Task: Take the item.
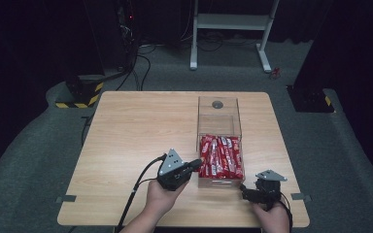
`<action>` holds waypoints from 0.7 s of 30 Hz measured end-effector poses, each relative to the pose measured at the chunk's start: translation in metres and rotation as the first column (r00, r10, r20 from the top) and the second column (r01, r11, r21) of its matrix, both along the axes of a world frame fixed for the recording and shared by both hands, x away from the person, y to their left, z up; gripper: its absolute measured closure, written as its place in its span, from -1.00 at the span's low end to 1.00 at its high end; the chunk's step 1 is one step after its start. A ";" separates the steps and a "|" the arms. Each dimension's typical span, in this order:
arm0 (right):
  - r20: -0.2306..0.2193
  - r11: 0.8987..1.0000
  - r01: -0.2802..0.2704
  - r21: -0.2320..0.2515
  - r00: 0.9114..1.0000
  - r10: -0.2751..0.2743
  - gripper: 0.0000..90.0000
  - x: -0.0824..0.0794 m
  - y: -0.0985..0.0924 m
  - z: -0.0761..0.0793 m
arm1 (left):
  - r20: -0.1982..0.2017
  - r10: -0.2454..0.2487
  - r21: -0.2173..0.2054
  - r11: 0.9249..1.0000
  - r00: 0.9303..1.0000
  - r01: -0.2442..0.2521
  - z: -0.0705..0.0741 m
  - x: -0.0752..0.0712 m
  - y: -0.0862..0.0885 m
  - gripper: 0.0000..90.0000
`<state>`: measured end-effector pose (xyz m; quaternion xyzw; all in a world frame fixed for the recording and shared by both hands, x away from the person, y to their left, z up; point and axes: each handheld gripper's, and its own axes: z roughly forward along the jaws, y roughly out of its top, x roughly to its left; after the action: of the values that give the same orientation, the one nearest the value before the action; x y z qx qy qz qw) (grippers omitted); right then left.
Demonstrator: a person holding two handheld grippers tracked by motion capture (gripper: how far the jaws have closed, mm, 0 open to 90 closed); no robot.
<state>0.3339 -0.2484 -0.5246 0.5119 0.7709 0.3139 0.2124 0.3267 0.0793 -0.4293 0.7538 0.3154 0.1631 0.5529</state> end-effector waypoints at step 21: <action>0.000 1.000 0.000 0.000 1.000 0.000 -0.77 0.000 0.000 0.000 | 0.010 0.031 -0.009 0.999 0.999 -0.031 0.003 -0.002 0.018 1.00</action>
<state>0.3339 -0.2484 -0.5246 0.5118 0.7709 0.3141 0.2123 0.3243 0.0973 -0.4262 0.7455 0.3250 0.1739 0.5553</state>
